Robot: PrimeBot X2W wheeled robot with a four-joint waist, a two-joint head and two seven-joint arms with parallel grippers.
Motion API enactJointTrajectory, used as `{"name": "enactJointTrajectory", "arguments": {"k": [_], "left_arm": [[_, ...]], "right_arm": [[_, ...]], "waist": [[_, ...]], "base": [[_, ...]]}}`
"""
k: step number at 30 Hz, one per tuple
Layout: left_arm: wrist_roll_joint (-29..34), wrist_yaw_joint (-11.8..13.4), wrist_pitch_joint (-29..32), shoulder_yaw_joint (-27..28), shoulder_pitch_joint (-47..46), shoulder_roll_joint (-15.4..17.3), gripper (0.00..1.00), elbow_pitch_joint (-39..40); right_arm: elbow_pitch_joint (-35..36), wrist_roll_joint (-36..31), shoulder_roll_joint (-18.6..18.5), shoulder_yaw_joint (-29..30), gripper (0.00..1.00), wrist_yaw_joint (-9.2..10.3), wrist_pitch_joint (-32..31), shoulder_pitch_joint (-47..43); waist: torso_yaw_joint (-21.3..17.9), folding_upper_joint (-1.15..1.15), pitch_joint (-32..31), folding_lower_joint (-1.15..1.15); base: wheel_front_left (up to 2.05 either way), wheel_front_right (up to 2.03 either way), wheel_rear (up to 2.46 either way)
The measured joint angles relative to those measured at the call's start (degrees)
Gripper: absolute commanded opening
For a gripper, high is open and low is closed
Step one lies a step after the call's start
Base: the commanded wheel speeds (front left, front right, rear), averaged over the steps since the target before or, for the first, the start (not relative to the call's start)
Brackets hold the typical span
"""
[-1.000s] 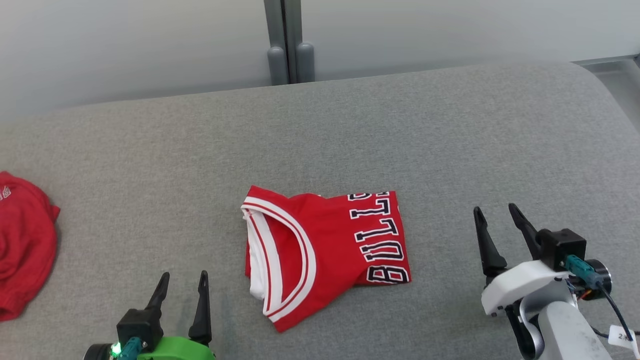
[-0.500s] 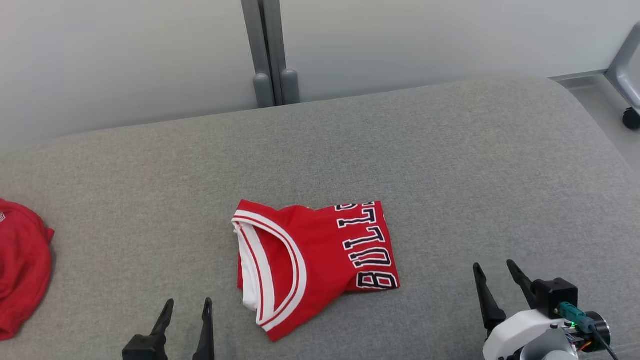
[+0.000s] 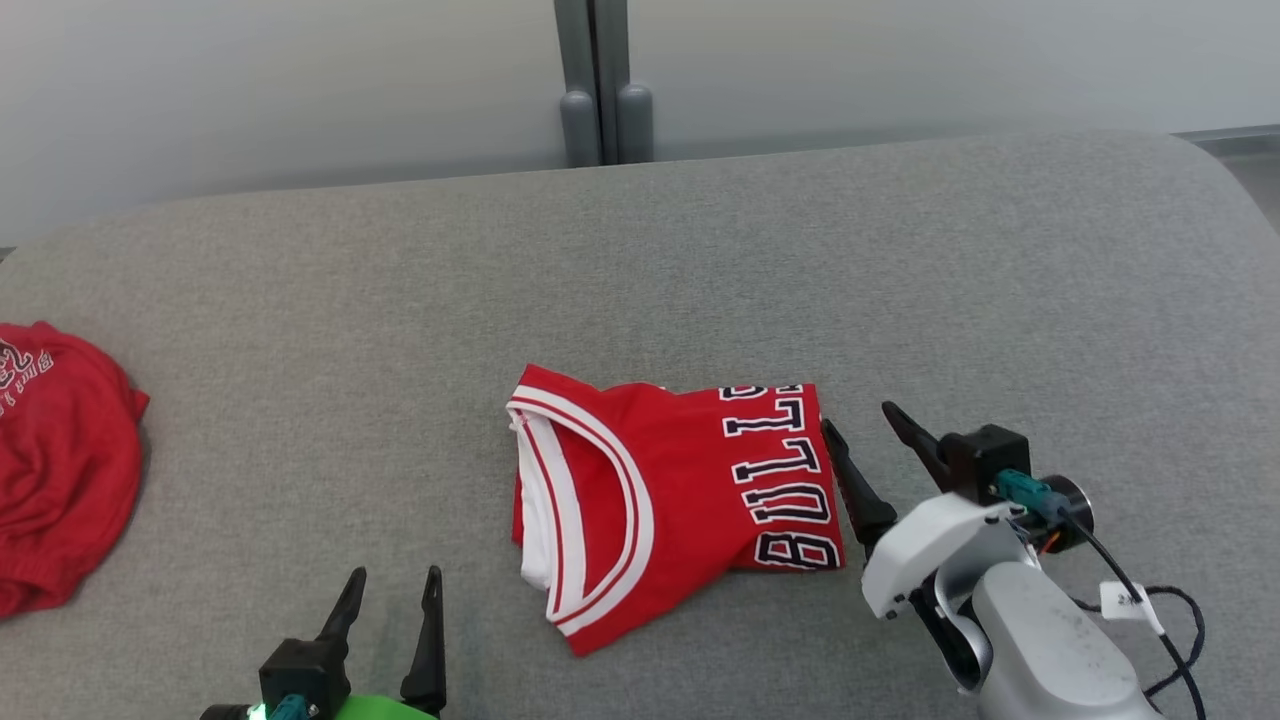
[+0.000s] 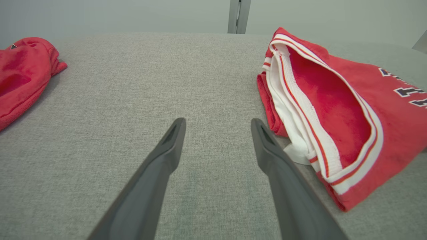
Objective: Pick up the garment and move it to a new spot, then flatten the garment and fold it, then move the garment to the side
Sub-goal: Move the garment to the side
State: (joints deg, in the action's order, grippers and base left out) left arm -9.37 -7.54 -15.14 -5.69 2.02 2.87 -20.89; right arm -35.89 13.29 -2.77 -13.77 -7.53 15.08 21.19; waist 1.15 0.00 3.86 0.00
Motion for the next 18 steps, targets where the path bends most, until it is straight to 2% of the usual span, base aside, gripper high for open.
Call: {"name": "enactJointTrajectory", "arguments": {"k": [3, 9, 10, 11, 12, 18], "left_arm": [[-0.3, 0.0, 0.0, -0.8, -1.3, 0.0, 1.0, -0.2], [-1.1, 0.0, 0.0, -1.4, -2.4, 0.3, 1.0, -0.7], [-1.2, 0.0, 0.0, -1.4, -2.5, 0.4, 1.0, -0.7], [-1.2, 0.0, 0.0, -1.3, -2.6, 0.4, 1.0, -0.7], [-1.3, 0.0, 0.0, -1.3, -2.6, 0.5, 1.0, -0.7], [-1.6, 0.0, 0.0, -0.6, -2.6, 0.7, 1.0, -0.4]], "right_arm": [[-5.8, 0.6, 0.0, -1.9, 1.0, 0.0, 0.0, 4.4], [-19.4, 3.9, 0.0, -5.4, 1.0, 0.0, 0.0, 6.9], [-20.4, 4.7, 0.0, -6.3, 0.91, 0.0, 0.0, 7.4], [-21.3, 5.7, -0.1, -7.3, 0.4, 0.0, -0.1, 8.1], [-21.8, 7.2, -0.2, -7.7, 0.0, 0.0, 0.0, 8.5], [-23.9, 7.9, 0.5, -6.7, 0.0, -0.29, 0.6, 10.7]], "waist": [[1.8, 0.0, 1.2, 0.0], [5.4, 0.0, 2.9, 0.0], [5.8, 0.0, 3.2, 0.0], [6.2, 0.0, 3.5, 0.0], [6.6, 0.0, 3.8, 0.0], [5.8, 0.0, 4.9, 0.0]], "base": [[0.0, 0.0, 0.0], [0.0, 0.0, 0.0], [0.0, 0.0, 0.0], [0.0, 0.0, 0.0], [0.0, 0.0, 0.0], [0.0, 0.0, 0.0]]}}
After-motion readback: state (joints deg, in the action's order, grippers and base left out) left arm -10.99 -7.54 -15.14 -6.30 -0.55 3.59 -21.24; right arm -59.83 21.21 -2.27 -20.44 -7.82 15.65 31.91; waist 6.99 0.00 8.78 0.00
